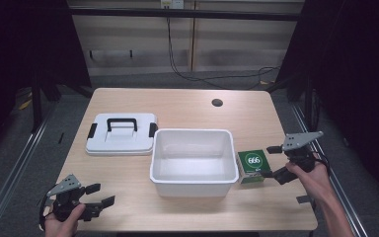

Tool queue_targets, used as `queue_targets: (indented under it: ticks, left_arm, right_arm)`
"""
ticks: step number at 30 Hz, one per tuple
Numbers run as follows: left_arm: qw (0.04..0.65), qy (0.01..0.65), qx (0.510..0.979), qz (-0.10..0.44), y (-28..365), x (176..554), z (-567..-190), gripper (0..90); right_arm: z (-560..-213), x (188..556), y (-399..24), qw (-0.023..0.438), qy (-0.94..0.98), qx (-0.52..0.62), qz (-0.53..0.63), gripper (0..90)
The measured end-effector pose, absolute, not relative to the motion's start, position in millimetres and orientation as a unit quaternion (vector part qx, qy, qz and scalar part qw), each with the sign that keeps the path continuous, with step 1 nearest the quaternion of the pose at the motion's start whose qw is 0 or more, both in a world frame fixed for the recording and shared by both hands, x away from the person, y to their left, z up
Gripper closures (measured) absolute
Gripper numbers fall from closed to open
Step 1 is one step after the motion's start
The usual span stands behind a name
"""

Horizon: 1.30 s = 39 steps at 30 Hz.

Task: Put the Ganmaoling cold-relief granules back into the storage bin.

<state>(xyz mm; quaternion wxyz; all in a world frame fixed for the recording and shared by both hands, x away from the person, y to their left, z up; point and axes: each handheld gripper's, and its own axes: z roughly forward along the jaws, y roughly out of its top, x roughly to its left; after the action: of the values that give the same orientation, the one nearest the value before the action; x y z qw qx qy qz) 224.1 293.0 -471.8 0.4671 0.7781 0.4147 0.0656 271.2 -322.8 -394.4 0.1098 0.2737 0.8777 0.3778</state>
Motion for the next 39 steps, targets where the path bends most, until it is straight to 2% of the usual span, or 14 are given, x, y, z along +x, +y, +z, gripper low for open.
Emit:
queue_targets:
  ticks: [10, 17, 23, 29, 31, 39]
  left_arm:
    - [0.466, 0.415, 0.779, 0.063, 292.5, 224.5, -472.2, 19.8]
    - [0.465, 0.413, 0.78, 0.064, 292.5, 225.0, -472.2, 19.8]
    - [0.467, 0.414, 0.779, 0.063, 292.8, 224.9, -472.1, 19.7]
    - [0.467, 0.415, 0.778, 0.063, 293.7, 225.0, -472.0, 19.7]
    - [0.466, 0.413, 0.78, 0.064, 292.9, 224.4, -471.8, 19.7]
    - [0.466, 0.414, 0.779, 0.063, 293.0, 224.1, -472.1, 19.8]
  right_arm:
    - [-390.6, 292.1, -313.6, 0.084, 0.908, 0.239, 0.334, 11.2]
    - [-385.4, 304.6, -301.9, 0.083, 0.928, 0.213, 0.294, 9.9]
    - [-384.3, 313.1, -291.4, 0.058, 0.945, 0.185, 0.262, 9.7]
    - [-386.0, 318.4, -283.3, 0.061, 0.956, 0.164, 0.236, 9.3]
    - [-387.9, 321.1, -276.6, 0.041, 0.964, 0.142, 0.22, 9.3]
    - [-386.4, 327.3, -268.5, 0.051, 0.974, 0.127, 0.18, 9.1]
